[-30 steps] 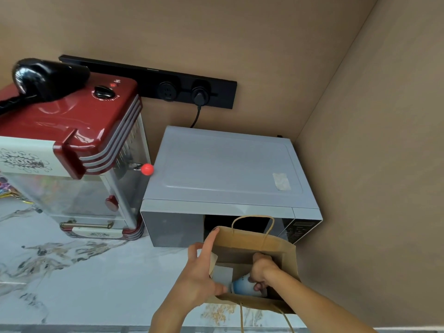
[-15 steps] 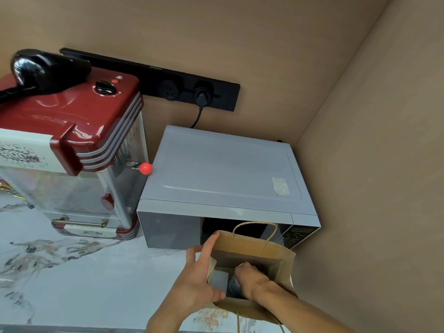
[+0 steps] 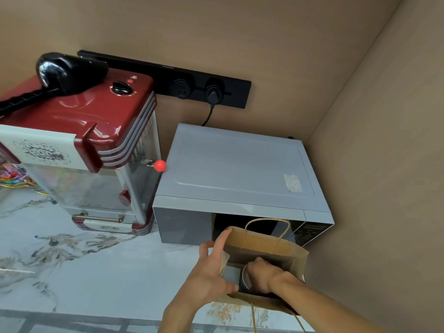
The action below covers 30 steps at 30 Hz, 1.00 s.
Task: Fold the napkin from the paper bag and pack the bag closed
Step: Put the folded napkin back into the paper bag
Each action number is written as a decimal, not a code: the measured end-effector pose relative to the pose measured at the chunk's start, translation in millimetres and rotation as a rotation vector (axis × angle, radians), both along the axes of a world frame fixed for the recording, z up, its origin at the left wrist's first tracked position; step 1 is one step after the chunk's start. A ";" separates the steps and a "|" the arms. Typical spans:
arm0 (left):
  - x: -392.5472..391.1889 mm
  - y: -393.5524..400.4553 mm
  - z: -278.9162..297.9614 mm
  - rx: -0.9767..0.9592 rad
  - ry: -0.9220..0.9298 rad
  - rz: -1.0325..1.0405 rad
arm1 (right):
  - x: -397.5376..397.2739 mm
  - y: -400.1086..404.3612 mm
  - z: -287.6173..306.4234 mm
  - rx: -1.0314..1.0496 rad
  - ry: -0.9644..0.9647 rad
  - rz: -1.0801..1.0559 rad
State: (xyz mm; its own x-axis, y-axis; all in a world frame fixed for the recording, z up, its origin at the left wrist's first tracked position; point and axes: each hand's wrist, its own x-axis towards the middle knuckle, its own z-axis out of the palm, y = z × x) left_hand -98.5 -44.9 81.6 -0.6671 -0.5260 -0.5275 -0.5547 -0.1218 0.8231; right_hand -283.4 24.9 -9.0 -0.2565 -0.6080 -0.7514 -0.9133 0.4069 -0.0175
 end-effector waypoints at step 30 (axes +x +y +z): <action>6.9 -20.8 3.3 0.094 -0.044 0.304 | -57.6 121.8 105.4 -0.729 -0.623 -1.483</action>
State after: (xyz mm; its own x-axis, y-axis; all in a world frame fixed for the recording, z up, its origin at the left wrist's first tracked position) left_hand -91.6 -65.7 84.9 -0.4625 -0.6452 -0.6081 -0.5160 -0.3619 0.7764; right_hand -341.1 146.7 96.4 -0.6599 -0.3759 -0.6505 0.3958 0.5620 -0.7263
